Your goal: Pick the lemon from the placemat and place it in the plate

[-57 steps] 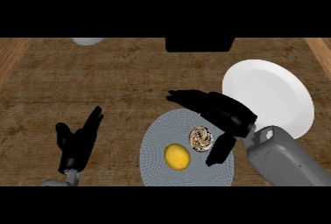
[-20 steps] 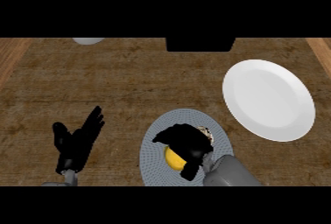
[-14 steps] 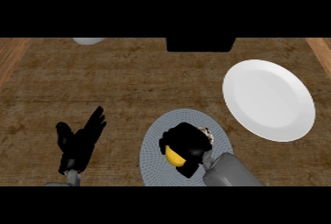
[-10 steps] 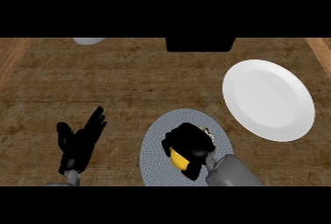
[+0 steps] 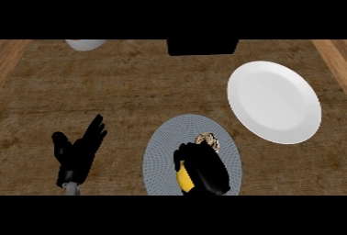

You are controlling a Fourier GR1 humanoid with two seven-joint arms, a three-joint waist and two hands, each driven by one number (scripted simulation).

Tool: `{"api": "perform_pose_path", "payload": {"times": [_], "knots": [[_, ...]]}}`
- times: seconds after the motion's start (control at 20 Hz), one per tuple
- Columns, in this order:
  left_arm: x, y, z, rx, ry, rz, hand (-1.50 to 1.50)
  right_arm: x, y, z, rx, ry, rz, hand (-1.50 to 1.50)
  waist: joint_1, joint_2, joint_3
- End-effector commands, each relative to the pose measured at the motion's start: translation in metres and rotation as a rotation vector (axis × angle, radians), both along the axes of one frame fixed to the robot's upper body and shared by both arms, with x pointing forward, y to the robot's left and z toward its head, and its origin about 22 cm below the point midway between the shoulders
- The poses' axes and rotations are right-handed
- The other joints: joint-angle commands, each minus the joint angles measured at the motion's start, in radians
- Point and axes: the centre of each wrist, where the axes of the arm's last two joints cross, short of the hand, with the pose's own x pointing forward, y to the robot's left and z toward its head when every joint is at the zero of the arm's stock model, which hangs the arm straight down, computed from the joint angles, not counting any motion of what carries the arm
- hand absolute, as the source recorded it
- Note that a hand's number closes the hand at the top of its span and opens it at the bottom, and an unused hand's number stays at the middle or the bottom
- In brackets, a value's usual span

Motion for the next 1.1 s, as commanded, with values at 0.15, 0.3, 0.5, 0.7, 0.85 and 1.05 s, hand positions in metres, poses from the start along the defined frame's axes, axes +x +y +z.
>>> {"api": "perform_pose_path", "payload": {"times": [0.15, 0.3, 0.5, 0.7, 0.85, 1.05], "knots": [[-0.002, -0.010, 0.003, -0.007, 0.004, -0.020, 0.00, -0.048, 0.008, 0.053, 0.264, -0.298, -0.282, 1.50, 0.007, 0.001, -0.002], [0.002, -0.009, 0.000, -0.013, 0.017, -0.010, 0.00, -0.071, 0.002, 0.065, 0.348, -0.306, -0.394, 1.50, 0.010, 0.007, -0.003], [-0.002, 0.000, -0.001, -0.011, 0.012, -0.037, 0.00, -0.073, -0.013, 0.073, 0.482, -0.353, -0.536, 1.50, 0.021, 0.011, -0.002], [-0.005, -0.009, -0.008, -0.010, 0.012, -0.037, 0.00, -0.055, -0.029, 0.067, 0.542, -0.370, -0.629, 1.50, 0.033, 0.014, -0.002], [0.006, 0.006, 0.009, -0.020, 0.016, -0.031, 0.00, -0.051, -0.056, 0.065, 0.634, -0.382, -0.677, 1.50, 0.034, 0.015, -0.001], [0.012, -0.014, -0.006, -0.014, 0.023, -0.051, 0.00, -0.010, -0.109, 0.052, 0.595, -0.504, -0.711, 1.50, 0.034, 0.017, -0.001]]}}
